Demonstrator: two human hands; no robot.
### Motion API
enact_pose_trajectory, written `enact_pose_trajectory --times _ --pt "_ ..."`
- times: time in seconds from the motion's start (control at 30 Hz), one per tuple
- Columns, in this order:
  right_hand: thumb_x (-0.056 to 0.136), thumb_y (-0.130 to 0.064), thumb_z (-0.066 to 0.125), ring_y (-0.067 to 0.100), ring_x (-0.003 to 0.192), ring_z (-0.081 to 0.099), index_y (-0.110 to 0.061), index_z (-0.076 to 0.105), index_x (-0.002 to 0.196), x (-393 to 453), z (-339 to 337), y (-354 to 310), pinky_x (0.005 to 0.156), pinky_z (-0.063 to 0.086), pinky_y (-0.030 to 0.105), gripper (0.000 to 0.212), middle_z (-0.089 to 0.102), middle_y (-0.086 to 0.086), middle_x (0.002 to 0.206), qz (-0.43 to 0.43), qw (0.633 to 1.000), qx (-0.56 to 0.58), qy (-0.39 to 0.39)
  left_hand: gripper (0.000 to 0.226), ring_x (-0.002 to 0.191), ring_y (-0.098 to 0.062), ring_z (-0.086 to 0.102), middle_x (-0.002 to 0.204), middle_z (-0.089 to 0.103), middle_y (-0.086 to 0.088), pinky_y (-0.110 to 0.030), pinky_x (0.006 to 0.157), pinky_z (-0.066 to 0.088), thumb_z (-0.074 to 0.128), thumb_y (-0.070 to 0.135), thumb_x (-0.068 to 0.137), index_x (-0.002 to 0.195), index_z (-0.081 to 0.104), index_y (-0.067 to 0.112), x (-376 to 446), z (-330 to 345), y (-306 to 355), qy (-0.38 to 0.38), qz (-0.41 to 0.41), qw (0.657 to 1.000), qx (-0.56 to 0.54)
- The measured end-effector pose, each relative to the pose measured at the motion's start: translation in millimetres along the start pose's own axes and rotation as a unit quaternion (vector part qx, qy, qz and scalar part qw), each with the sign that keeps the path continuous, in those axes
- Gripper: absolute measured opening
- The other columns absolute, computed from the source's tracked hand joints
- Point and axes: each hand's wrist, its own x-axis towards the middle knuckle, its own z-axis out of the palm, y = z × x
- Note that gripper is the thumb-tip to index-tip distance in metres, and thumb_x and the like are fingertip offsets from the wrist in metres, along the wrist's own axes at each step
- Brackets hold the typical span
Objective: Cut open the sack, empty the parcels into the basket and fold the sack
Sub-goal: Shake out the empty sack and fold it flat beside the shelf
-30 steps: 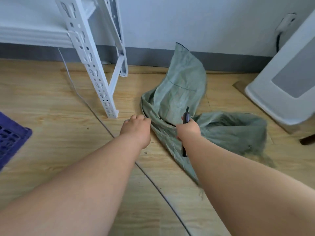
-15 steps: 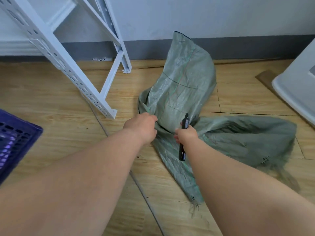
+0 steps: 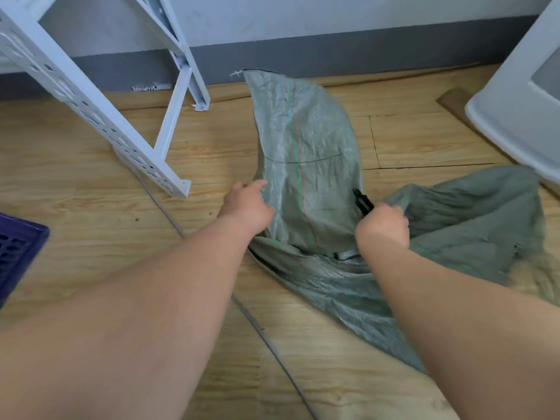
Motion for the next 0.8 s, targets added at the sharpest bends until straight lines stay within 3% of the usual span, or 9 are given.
enact_pose_trajectory --times 0.13,0.23,0.33,0.43,0.57,0.67,0.8 --pt "0.091 -0.006 0.051 0.035 0.099 0.056 -0.016 0.057 0.121 -9 -17 17 0.071 0.045 0.038 0.032 0.048 0.01 0.115 -0.134 0.989 -0.054 -0.019 0.05 0.135 -0.029 0.04 0.154 0.029 -0.01 -0.032 0.113 0.032 0.064 0.033 0.086 0.135 0.053 0.032 5 19 1 -0.044 -0.052 0.993 -0.093" --pt "0.094 -0.014 0.051 0.034 0.102 0.058 -0.021 0.056 0.126 -13 -23 31 0.081 0.052 0.043 0.033 0.046 0.005 0.129 -0.167 0.984 -0.03 -0.046 0.063 0.138 -0.026 0.036 0.154 0.032 -0.007 -0.033 0.113 0.028 0.065 0.034 0.088 0.145 0.041 0.021 6 25 2 -0.12 -0.085 0.976 -0.16" --pt "0.095 -0.016 0.052 0.026 0.114 0.055 -0.023 0.051 0.135 -23 -31 33 0.086 0.052 0.04 0.04 0.031 -0.005 0.148 -0.18 0.983 -0.009 -0.034 0.077 0.143 -0.028 0.027 0.158 0.025 -0.007 -0.04 0.113 0.026 0.065 0.038 0.089 0.151 0.026 0.013 1 26 0 -0.172 -0.093 0.963 -0.187" --pt "0.093 -0.015 0.053 0.027 0.102 0.058 -0.024 0.056 0.126 -34 -36 23 0.074 0.054 0.04 0.034 0.046 0.0 0.129 -0.199 0.98 -0.003 0.007 0.075 0.145 -0.027 0.023 0.159 0.022 -0.005 -0.04 0.114 0.023 0.063 0.036 0.091 0.152 0.025 0.015 -3 22 -3 -0.167 -0.067 0.965 -0.189" --pt "0.092 -0.012 0.052 0.021 0.083 0.062 -0.026 0.064 0.114 -53 -18 -7 0.069 0.055 0.034 0.029 0.063 0.002 0.101 -0.18 0.966 0.135 -0.124 0.065 0.141 -0.026 0.031 0.156 0.03 -0.005 -0.037 0.114 0.026 0.063 0.032 0.091 0.148 0.035 0.016 -6 15 -9 -0.147 -0.043 0.964 -0.219" --pt "0.089 -0.006 0.053 0.027 0.096 0.064 -0.024 0.059 0.126 -64 6 -37 0.084 0.057 0.042 0.041 0.064 0.009 0.109 -0.161 0.939 0.216 -0.215 0.064 0.138 -0.025 0.037 0.152 0.037 -0.004 -0.033 0.113 0.029 0.063 0.03 0.091 0.147 0.037 0.015 -10 11 -14 -0.152 -0.033 0.963 -0.219" --pt "0.089 0.001 0.051 0.023 0.098 0.055 -0.026 0.051 0.135 -75 28 -70 0.077 0.059 0.037 0.054 0.052 0.005 0.118 -0.108 0.892 0.308 -0.312 0.055 0.131 -0.023 0.045 0.14 0.049 0.0 -0.029 0.109 0.035 0.061 0.023 0.093 0.143 0.042 0.013 -13 0 -29 -0.131 -0.041 0.968 -0.209"
